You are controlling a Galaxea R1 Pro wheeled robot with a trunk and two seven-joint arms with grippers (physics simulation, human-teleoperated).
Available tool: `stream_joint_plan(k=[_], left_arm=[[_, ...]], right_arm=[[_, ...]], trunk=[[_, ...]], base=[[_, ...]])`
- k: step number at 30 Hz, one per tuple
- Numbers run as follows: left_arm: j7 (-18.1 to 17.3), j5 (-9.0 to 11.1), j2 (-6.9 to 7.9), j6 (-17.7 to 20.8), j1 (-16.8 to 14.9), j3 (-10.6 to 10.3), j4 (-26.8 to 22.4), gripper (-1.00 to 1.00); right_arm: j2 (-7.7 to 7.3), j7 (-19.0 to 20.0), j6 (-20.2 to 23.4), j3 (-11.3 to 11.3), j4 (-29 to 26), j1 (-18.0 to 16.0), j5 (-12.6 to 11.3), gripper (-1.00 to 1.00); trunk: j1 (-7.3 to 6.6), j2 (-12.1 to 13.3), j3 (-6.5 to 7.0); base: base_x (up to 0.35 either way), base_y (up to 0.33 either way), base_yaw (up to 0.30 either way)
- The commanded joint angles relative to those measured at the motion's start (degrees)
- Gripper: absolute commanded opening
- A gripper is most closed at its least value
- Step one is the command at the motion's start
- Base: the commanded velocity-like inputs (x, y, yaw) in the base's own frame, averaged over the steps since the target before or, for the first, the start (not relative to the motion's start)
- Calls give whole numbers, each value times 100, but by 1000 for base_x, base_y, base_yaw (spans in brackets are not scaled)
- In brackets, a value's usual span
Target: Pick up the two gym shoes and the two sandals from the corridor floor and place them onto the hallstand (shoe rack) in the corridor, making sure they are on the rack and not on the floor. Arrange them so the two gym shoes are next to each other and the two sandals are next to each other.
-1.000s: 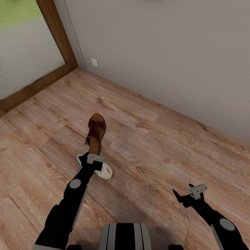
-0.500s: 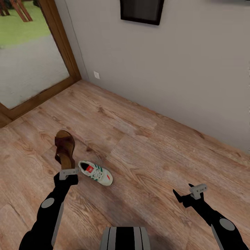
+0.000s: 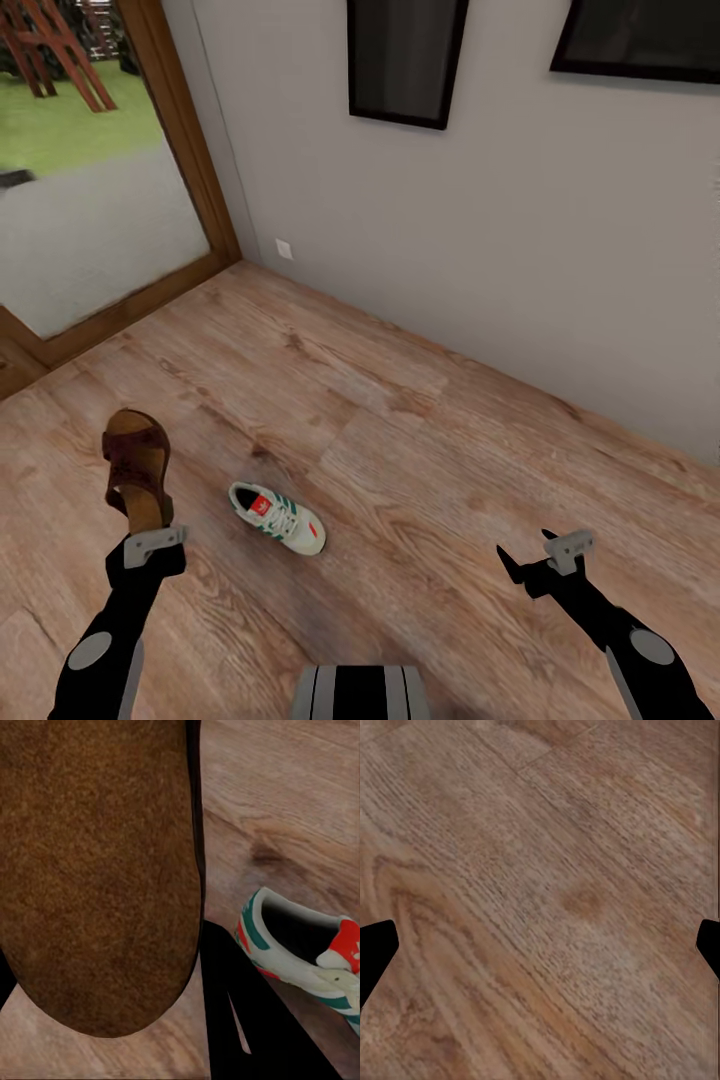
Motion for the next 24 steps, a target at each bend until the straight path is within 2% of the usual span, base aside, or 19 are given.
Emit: stream_joint_plan(k=[1, 14, 19, 24], left_arm=[[-58, -60, -9, 27, 0, 30, -10, -100], [-48, -49, -21, 13, 6, 38, 6, -100], [-54, -55, -27, 12, 6, 26, 41, -100], [-56, -57, -28, 11, 6, 18, 58, -100]], right_arm=[[4, 33, 13, -12, -8, -2, 53, 100], [11, 32, 18, -44, 97, 1, 60, 100], [17, 35, 14, -366, 160, -1, 48, 100], [19, 39, 13, -462, 154, -2, 43, 100]], trunk=[[-3, 0, 28], [-37, 17, 432], [-50, 24, 586], [-62, 31, 712]], base=[[0, 0, 0], [0, 0, 0], [0, 0, 0], [0, 0, 0]])
